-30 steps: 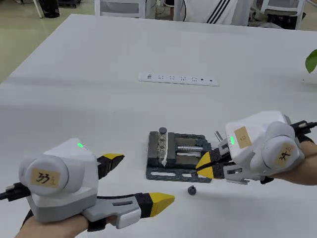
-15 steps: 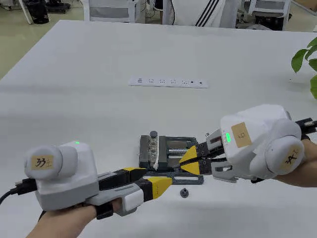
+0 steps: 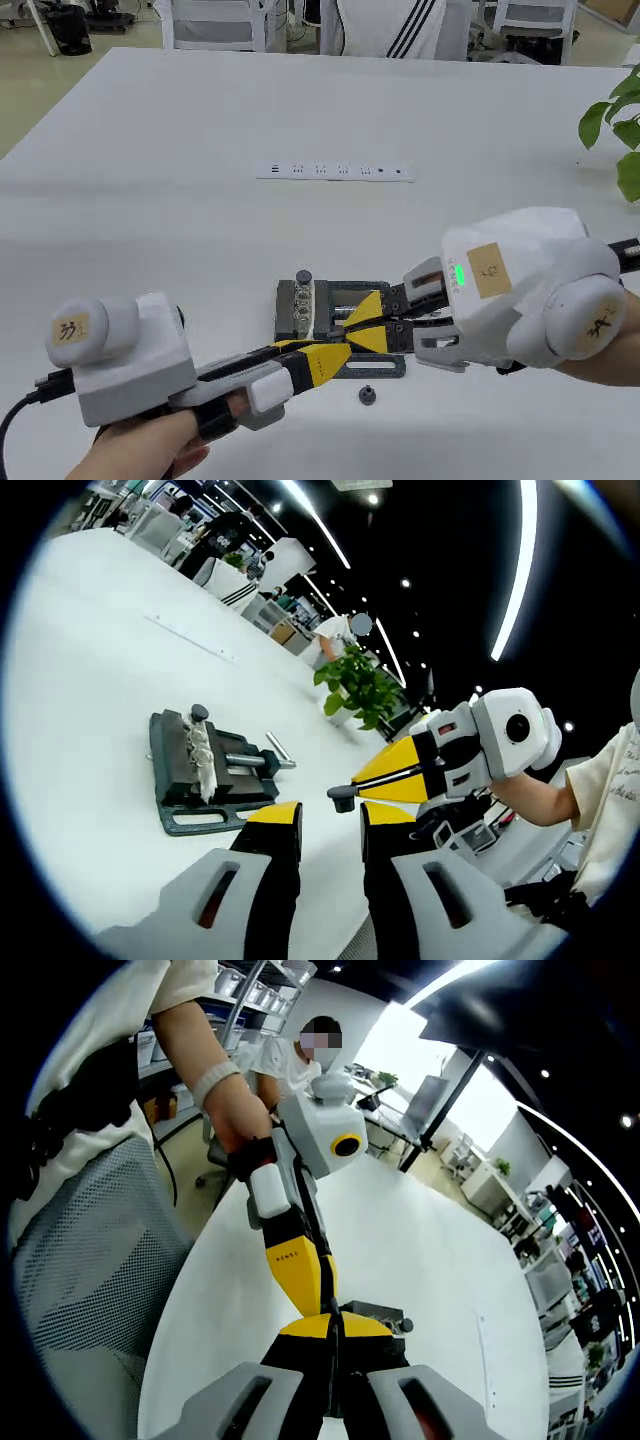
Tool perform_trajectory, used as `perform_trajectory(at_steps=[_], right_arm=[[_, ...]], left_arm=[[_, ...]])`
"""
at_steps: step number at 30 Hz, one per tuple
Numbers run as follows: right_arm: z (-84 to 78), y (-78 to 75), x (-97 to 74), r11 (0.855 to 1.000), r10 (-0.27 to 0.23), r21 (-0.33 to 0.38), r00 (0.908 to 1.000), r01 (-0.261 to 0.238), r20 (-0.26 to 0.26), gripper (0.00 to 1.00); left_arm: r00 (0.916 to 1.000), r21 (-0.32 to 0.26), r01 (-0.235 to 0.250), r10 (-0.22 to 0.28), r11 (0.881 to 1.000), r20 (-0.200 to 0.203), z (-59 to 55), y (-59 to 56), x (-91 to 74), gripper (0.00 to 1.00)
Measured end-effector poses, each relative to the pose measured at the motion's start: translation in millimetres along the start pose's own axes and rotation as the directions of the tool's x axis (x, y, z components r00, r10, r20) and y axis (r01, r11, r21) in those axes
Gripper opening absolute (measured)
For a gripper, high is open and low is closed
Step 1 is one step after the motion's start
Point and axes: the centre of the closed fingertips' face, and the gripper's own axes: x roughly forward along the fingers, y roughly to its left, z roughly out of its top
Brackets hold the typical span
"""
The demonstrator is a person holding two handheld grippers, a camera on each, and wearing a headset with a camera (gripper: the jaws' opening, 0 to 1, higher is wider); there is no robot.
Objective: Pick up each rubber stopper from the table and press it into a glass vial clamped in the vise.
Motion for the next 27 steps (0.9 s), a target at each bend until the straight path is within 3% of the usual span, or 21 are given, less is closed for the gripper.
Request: perform_trajectory(at_steps=[15,27], right_arm=[[5.1,-0.6,1.1,1.0,-0.003,0.011,0.9997,0.003,0.022,0.0],[4.7,7.5,2.3,0.999,0.033,0.014,0.9992,-0.033,0.023,0.0]], left_arm=[[0.9987,-0.053,0.047,-0.046,0.997,0.021,1.9,-9.1,-2.3,0.04],[0.9988,-0.016,0.04,-0.041,0.999,-0.026,-5.3,-8.4,-5.2,0.03]])
